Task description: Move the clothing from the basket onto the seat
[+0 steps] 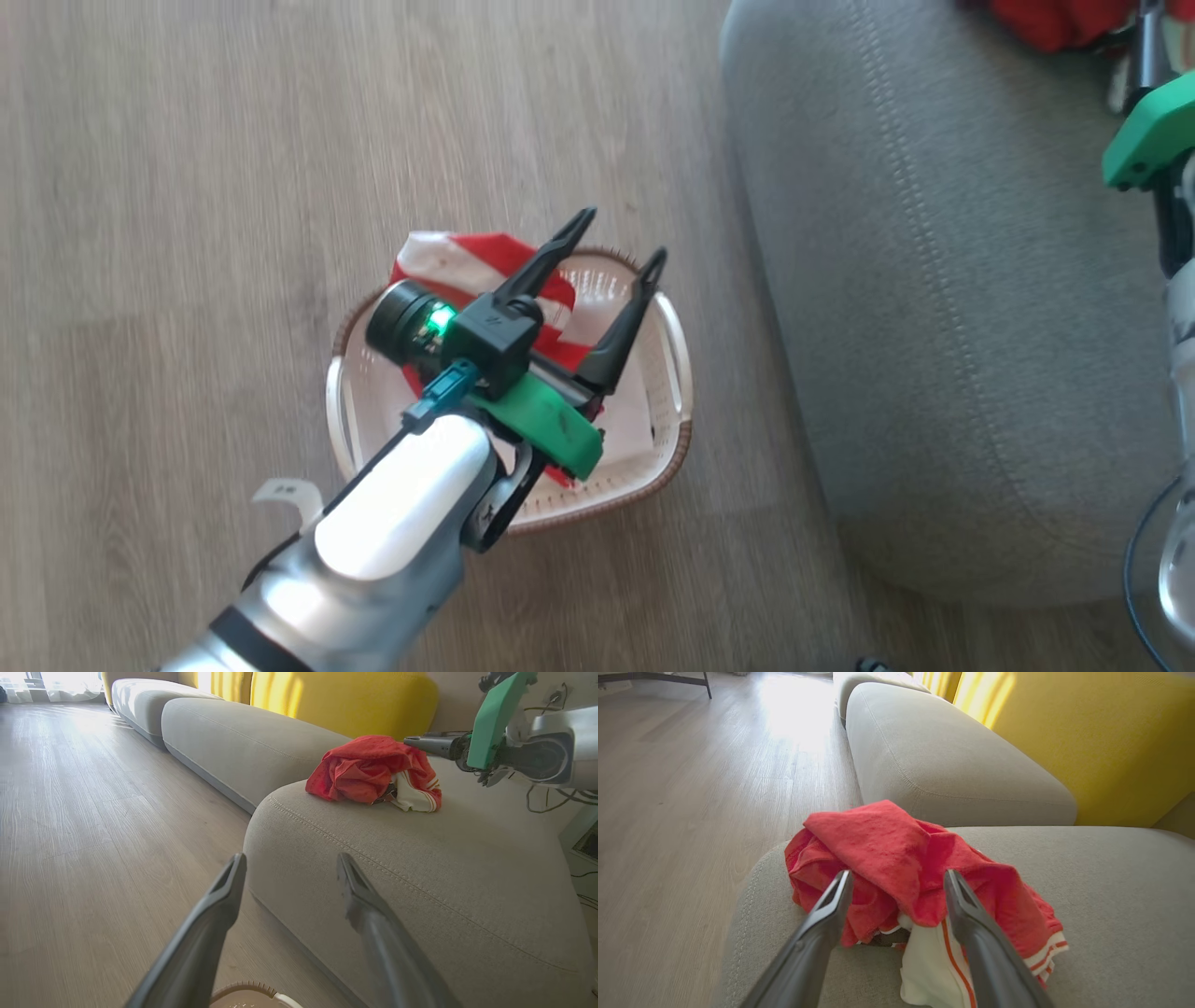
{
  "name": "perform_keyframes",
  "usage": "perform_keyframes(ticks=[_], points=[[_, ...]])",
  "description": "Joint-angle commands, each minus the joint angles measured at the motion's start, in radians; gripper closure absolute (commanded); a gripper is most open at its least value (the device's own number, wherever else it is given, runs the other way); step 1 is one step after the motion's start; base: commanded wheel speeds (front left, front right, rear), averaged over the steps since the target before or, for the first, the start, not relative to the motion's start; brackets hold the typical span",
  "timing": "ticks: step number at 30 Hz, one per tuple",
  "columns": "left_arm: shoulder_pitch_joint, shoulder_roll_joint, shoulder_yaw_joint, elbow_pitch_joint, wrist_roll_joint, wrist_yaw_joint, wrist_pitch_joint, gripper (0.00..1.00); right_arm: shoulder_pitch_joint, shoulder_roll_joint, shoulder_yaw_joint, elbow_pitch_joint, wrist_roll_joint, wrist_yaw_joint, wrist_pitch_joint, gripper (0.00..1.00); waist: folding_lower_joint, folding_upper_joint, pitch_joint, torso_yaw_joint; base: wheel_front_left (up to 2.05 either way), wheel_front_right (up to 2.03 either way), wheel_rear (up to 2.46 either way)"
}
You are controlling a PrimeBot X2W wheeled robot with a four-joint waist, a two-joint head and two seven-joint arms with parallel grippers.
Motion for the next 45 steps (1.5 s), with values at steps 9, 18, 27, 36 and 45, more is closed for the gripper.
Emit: perform_keyframes(ticks=[9, 18, 27, 36, 45], points=[[0.083, 0.039, 0.104, -0.032, -0.037, 0.034, -0.012, 0.0, 0.124, 0.014, 0.178, -0.183, 0.146, 0.0, -0.01, 0.0, -0.0001, 0.0, -0.143, 0.011, 0.0, 0.0, 0.0], [0.239, 0.084, 0.255, -0.082, -0.049, 0.086, -0.012, 0.0, 0.237, 0.052, 0.246, -0.286, 0.228, 0.0, -0.01, 0.0, -0.0001, 0.0, -0.263, 0.078, 0.0, 0.0, 0.0], [0.439, 0.136, 0.421, -0.157, -0.039, 0.144, -0.012, 0.0, 0.38, 0.142, 0.285, -0.437, 0.256, 0.0, -0.01, 0.0, -0.0001, 0.0, -0.331, 0.136, 0.0, 0.0, 0.0], [0.59, 0.148, 0.508, -0.209, -0.007, 0.169, -0.012, 0.0, 0.6, 0.189, 0.298, -0.599, 0.282, 0.0, -0.01, 0.0, -0.0001, 0.0, -0.403, 0.186, 0.0, 0.0, 0.0], [0.687, 0.141, 0.542, -0.245, 0.009, 0.179, -0.012, 0.0, 0.803, 0.194, 0.331, -0.74, 0.358, 0.0, -0.009, 0.0, -0.0001, 0.0, -0.423, 0.201, 0.0, 0.0, 0.0]])
